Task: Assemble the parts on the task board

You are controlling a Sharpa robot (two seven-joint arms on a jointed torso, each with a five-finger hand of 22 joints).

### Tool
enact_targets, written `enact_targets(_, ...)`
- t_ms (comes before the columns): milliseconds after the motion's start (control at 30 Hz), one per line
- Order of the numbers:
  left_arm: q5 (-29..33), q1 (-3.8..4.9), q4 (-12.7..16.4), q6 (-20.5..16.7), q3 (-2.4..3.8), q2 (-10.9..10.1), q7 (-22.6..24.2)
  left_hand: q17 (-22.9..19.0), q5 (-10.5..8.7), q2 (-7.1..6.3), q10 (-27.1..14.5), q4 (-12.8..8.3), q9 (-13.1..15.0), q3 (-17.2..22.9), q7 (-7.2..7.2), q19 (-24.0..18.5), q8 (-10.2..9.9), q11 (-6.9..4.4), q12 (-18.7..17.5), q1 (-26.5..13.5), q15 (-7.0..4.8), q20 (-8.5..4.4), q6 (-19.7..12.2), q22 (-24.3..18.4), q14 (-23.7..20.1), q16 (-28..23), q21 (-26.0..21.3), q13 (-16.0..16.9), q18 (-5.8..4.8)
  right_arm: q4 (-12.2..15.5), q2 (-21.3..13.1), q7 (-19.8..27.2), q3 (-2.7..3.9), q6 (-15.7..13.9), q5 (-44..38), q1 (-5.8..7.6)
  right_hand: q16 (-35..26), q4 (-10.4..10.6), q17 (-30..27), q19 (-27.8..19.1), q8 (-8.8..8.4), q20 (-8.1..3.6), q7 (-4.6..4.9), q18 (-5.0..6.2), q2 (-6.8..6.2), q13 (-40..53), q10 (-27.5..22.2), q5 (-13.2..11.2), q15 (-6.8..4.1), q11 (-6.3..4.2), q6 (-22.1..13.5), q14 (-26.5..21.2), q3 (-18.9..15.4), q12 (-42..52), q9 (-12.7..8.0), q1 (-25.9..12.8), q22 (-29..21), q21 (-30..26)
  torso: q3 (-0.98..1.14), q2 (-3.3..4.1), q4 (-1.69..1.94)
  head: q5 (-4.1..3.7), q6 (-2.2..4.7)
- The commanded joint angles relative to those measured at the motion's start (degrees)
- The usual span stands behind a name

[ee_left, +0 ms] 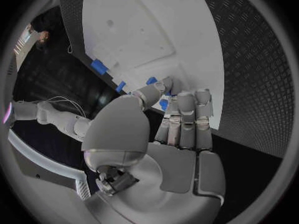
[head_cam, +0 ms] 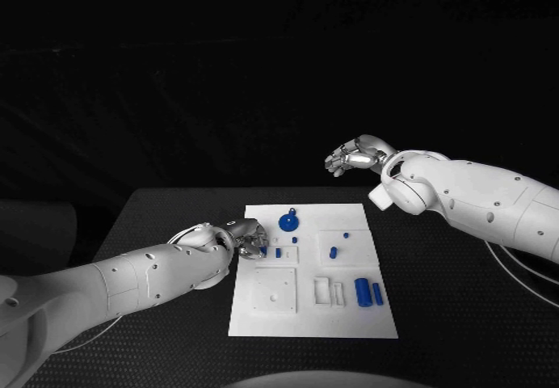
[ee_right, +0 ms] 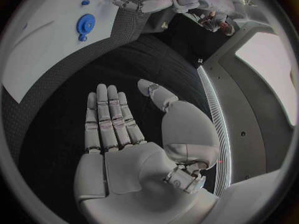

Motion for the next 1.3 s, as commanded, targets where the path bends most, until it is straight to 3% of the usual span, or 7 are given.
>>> enact_targets(33,0.15,-0.45,-0.06,1.54,-0.29,-0.10,-1.08,0.04,-0.17,-0.78,-0.22,-0.17,-0.09,-0.19,0.00,0.25,-0.15,0.40,-0.24,-0.32,0.46,-1.08,-0.37,0.78,0.03,0.09,-0.06,-0.04,1.81,0.08,-0.01,0.40,0.03,0.74,-0.01,-0.01,0.13,-0.07,-0.09,0.28,0.33,0.07,-0.03,-0.60,-0.02,-0.10,0.34,0.26,0.22,0.00,-0.35,-0.16,-0.18,0.00,-0.07,0.44,0.99,-0.27,-0.01,0.00,0.00,0.02,-0.04)
enact_targets(233,0.15,-0.45,-0.05,1.48,-0.29,-0.12,-1.12,0.03,-0.15,-2.01,-0.22,-0.18,-0.38,-0.79,0.31,0.41,-0.11,0.48,-0.59,-0.80,0.55,-0.97,-1.09,0.76,0.10,0.10,-0.05,0.22,1.89,0.04,0.02,0.40,0.03,0.81,-0.01,-0.01,0.13,-0.08,-0.10,0.28,0.34,0.07,-0.04,-0.60,-0.02,-0.13,0.35,0.24,0.22,0.00,-0.35,-0.17,-0.17,0.00,-0.08,0.46,1.01,-0.30,-0.01,0.00,0.01,0.04,-0.07)
enact_targets(1233,2.77,-0.42,0.83,2.60,-0.27,-1.07,-1.88,0.01,-0.09,-3.92,0.81,0.64,-1.12,-3.12,0.61,0.79,0.84,0.35,-0.97,-2.17,0.43,-0.94,-1.98,0.67,0.30,0.14,-0.22,1.48,2.17,0.00,0.01,0.43,0.03,0.79,-0.01,-0.01,0.15,-0.13,-0.14,0.32,0.41,0.07,-0.06,-0.61,0.01,-0.27,0.44,0.18,0.24,-0.03,-0.29,-0.19,-0.19,0.05,-0.14,0.51,1.08,-0.45,-0.02,0.00,0.01,0.10,-0.09)
enact_targets(1300,2.77,-0.41,1.10,2.82,-0.27,-1.29,-1.98,0.01,-0.09,-4.63,1.07,0.75,-1.28,-3.51,0.75,0.84,0.81,0.36,-0.76,-2.37,0.43,-0.97,-2.31,0.68,0.32,0.15,-0.20,1.76,2.17,0.01,0.00,0.41,0.03,0.80,-0.01,-0.01,0.15,-0.13,-0.15,0.32,0.41,0.07,-0.06,-0.61,0.01,-0.28,0.44,0.18,0.24,-0.03,-0.29,-0.19,-0.19,0.05,-0.14,0.51,1.08,-0.46,-0.01,0.00,0.01,0.12,-0.14)
